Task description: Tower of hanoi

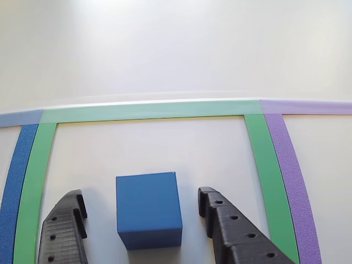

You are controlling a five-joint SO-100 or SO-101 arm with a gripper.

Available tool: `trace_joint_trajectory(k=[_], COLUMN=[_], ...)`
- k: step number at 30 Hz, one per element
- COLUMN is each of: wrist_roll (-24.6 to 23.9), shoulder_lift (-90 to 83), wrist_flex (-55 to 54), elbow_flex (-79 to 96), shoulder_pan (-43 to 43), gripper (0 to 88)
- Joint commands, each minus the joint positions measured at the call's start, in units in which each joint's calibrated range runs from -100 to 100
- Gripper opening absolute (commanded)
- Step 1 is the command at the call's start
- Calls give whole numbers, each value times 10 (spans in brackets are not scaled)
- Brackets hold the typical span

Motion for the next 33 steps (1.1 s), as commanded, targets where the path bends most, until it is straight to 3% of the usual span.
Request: trace_joint_trajectory(k=[1,33], wrist_roll=[9,9], shoulder_lift=[-38,-37], wrist_flex=[5,7], elbow_flex=[9,-8], shoulder_pan=[-12,-34], gripper=[194,26])
